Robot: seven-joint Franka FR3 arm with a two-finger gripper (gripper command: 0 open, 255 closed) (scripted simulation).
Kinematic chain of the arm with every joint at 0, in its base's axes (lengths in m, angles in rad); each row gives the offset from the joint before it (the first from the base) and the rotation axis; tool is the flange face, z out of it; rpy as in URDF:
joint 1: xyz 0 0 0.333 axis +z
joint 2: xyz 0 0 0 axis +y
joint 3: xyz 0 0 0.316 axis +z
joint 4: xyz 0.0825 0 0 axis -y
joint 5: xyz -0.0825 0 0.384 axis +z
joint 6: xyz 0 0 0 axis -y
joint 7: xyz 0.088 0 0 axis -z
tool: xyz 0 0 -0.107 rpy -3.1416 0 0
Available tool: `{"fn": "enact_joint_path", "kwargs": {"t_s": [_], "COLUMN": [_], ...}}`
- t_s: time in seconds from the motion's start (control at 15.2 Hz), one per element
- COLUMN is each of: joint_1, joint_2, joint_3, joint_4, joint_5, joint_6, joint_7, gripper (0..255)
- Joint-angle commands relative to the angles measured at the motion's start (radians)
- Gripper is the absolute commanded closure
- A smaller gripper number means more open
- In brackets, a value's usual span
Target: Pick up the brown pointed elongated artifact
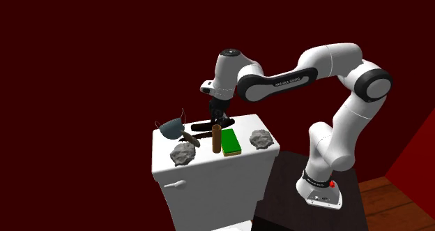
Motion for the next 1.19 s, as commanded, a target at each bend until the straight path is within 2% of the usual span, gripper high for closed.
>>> {"fn": "enact_joint_path", "kwargs": {"t_s": [0.0, 0.99, 1.12], "joint_1": [0.0, 0.003, 0.003], "joint_2": [0.001, 0.023, 0.023], "joint_3": [0.0, 0.003, 0.003], "joint_4": [0.001, 0.225, 0.227], "joint_5": [0.0, 0.008, 0.008], "joint_6": [-0.002, -0.203, -0.205], "joint_7": [-0.001, -0.016, -0.016], "gripper": [255, 255, 255]}}
